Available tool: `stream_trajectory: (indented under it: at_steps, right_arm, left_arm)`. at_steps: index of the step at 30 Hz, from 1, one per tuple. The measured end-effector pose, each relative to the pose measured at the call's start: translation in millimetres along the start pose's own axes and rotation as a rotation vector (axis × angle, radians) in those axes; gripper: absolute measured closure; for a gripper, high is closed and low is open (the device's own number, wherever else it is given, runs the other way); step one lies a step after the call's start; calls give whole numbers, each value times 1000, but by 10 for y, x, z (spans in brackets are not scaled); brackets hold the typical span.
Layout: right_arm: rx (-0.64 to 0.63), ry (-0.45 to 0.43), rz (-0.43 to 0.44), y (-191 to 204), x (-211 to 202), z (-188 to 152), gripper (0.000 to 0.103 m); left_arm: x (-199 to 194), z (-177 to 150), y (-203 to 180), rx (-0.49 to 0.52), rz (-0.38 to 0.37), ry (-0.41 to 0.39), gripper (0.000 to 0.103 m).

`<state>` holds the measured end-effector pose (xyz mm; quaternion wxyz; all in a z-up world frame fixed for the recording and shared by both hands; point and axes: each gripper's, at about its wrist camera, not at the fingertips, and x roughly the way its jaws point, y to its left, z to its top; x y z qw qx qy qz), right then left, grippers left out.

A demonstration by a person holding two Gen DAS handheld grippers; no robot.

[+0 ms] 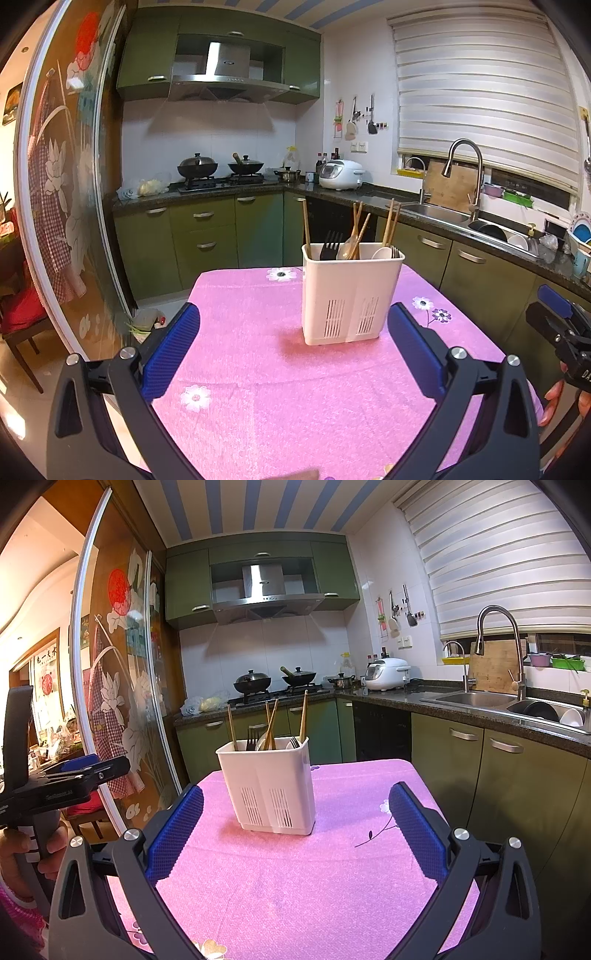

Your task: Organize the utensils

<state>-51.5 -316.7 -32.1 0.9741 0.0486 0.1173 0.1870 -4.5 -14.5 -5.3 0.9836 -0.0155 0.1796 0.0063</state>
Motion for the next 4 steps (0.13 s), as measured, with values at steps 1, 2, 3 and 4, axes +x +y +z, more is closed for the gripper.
stream_trajectory:
  at_steps: [1,2,3,4]
  right_arm:
    - [0,0,-1,-1,0,0,4]
    - [0,1,-1,-3,4,-3,4]
    - [0,2,-2,-5,9,-9,4]
    - [1,2,-2,-4,7,-7,4]
  left_arm:
    - [7,1,13,-3,-1,2,6]
    - [16,1,18,-5,-3,5,6]
    - [19,-1,28,-7,-3,7,6]
    - [21,-5,54,-9,-1,10,6]
